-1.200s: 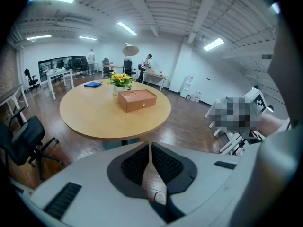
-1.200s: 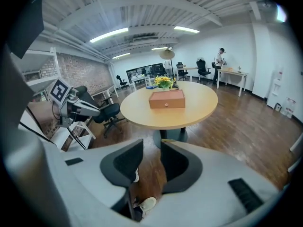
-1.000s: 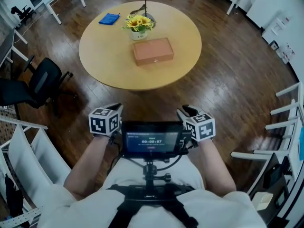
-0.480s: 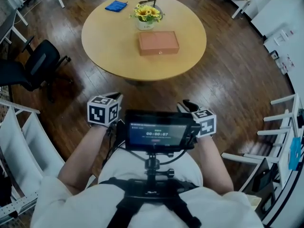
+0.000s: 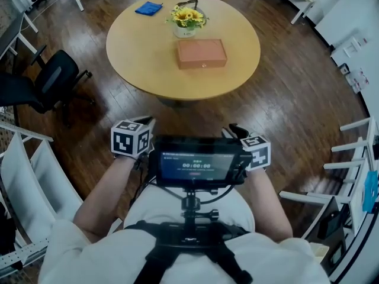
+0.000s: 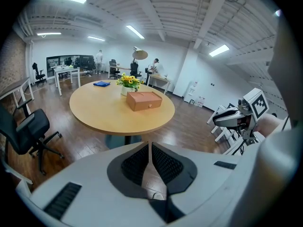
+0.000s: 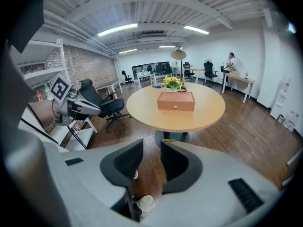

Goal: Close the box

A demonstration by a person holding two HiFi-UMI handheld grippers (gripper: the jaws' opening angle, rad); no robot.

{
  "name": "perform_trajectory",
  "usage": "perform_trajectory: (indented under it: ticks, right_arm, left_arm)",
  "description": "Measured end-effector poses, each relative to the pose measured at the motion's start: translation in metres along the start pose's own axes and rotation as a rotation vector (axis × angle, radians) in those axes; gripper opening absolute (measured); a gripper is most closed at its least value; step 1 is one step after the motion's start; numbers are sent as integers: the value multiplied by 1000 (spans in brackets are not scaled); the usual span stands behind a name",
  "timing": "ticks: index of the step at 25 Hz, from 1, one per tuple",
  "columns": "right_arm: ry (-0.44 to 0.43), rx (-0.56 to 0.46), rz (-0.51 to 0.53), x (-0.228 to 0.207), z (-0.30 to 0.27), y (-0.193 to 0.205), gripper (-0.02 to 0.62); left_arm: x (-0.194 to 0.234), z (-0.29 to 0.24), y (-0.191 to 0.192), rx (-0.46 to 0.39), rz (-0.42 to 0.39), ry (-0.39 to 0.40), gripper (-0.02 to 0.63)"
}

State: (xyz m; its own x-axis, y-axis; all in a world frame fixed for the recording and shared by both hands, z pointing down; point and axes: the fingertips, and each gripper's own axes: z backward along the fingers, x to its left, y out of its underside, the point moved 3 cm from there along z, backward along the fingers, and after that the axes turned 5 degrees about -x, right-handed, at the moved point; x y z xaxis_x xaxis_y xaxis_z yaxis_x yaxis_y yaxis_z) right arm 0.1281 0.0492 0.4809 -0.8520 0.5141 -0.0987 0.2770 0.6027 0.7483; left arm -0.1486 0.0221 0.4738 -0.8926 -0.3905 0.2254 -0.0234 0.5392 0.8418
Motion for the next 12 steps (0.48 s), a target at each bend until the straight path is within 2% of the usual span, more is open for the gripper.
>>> perform_trajectory:
  ticks: [12]
  right_arm:
    - [-3, -5, -1, 4, 0, 2, 124]
  left_arm:
    - [-2, 2, 6, 11, -3, 2, 18]
